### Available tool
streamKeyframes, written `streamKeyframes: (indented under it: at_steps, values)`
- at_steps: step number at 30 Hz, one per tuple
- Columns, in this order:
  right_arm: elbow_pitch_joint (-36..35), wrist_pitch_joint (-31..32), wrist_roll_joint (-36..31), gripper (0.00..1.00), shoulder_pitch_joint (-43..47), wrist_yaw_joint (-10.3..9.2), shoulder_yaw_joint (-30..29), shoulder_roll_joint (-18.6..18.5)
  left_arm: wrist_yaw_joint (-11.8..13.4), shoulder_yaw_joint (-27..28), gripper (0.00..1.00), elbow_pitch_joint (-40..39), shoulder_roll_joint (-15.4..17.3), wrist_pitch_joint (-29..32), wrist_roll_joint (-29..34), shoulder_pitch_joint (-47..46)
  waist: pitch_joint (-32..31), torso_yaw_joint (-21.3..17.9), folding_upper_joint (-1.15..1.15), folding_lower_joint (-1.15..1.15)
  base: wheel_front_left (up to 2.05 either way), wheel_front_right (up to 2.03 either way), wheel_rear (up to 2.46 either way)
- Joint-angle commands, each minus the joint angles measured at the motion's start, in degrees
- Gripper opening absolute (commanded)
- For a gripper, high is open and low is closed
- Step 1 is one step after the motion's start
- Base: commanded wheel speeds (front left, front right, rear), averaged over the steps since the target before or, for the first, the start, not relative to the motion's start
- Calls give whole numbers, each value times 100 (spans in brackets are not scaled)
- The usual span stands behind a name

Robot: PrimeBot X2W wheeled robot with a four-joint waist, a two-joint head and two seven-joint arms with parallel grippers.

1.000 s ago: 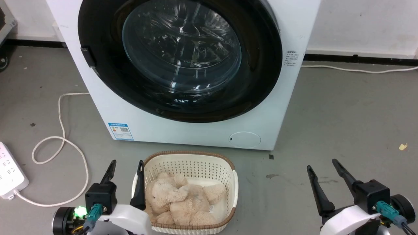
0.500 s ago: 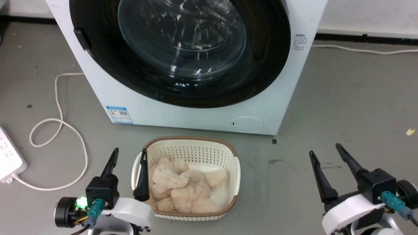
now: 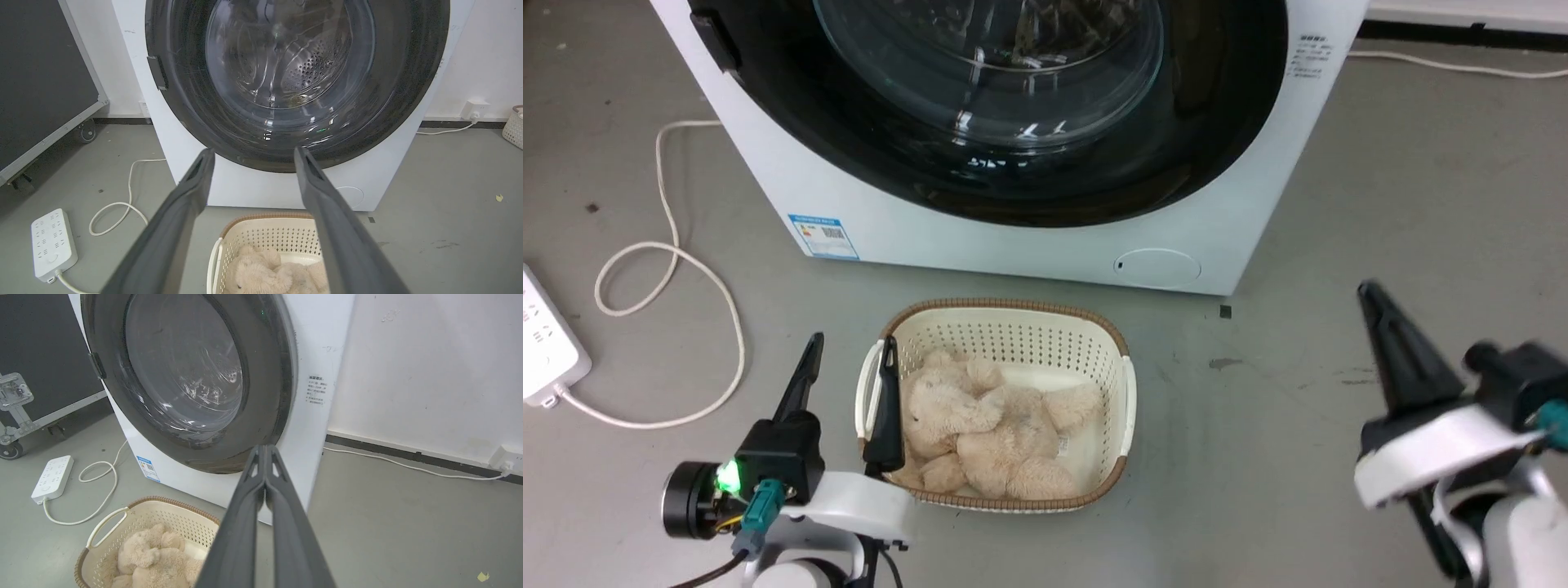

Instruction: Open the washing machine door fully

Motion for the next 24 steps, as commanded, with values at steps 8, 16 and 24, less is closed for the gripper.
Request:
streamKeyframes:
  at_steps: [8, 16, 24]
  values:
    - [159, 389, 661, 0, -970, -4, -388, -22, 100, -110, 100, -108, 2, -139, -79, -205, 271, 121, 0, -1, 0, 0, 0]
    - [922, 983, 1348, 0, -2204, -4, -1034, 167, 154, -197, 100, -180, 2, -246, -112, -307, 508, 231, 0, -1, 0, 0, 0]
    - [1743, 1446, 1729, 0, -3295, -5, -1664, 276, 183, -263, 100, -244, 2, -330, -130, -392, 732, 335, 0, -1, 0, 0, 0]
